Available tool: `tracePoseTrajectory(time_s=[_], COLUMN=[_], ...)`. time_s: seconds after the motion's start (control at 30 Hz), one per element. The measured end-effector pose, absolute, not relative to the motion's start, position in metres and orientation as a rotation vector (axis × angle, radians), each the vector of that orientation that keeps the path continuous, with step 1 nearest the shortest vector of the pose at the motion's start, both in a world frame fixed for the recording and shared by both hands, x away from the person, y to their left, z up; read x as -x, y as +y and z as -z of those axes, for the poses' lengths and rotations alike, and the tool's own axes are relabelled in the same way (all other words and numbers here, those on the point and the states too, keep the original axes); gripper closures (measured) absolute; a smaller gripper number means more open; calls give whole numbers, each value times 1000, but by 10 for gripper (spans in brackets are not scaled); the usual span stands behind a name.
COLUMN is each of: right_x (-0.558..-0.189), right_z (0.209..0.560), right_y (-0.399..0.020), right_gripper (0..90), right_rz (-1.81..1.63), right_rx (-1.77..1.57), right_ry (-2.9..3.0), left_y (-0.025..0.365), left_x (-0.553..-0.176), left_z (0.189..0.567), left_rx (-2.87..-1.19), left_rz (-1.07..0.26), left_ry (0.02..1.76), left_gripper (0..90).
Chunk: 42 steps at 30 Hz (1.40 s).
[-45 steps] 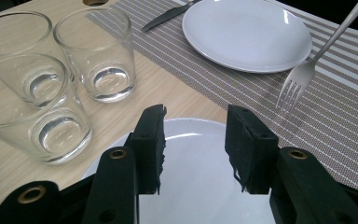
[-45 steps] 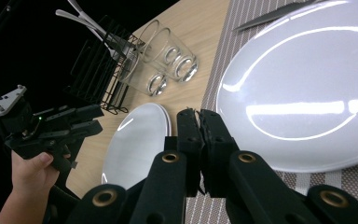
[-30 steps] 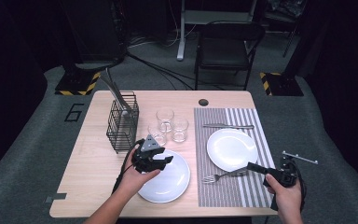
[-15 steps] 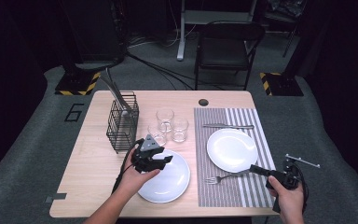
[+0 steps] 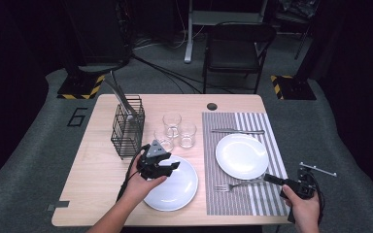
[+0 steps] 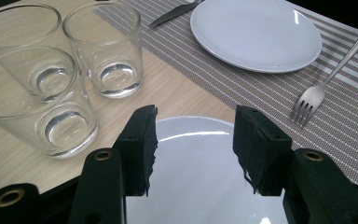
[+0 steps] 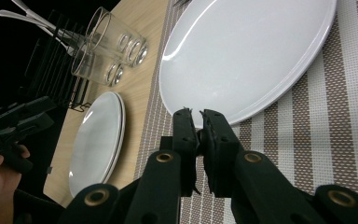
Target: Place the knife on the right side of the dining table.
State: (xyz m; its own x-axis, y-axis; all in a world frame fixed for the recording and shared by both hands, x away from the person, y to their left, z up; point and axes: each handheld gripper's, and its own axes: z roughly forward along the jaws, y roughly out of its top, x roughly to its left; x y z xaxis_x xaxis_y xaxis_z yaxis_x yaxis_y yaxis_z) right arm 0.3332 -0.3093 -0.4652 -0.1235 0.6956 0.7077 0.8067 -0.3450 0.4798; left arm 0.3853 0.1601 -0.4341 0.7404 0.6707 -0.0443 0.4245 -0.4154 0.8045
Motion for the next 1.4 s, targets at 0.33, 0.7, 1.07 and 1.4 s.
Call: tracePoseTrajectory(time_s=[0.33, 0.7, 1.07, 1.4], right_x=[-333, -336, -337, -337], right_z=[467, 473, 479, 483], right_y=[-311, -315, -317, -320], right_gripper=[806, 784, 765, 754], right_rz=[1439, 1399, 1372, 1371], right_rx=[2041, 2068, 2105, 2121], right_ry=[-1789, -1796, -1788, -1790], left_y=[160, 160, 158, 158], left_x=[-385, -385, -385, -384], left_z=[434, 434, 435, 435], left_rx=[-2074, -2077, -2078, -2078], left_rz=[-362, -365, -367, -369], left_ry=[825, 826, 828, 829], left_gripper=[492, 493, 492, 493])
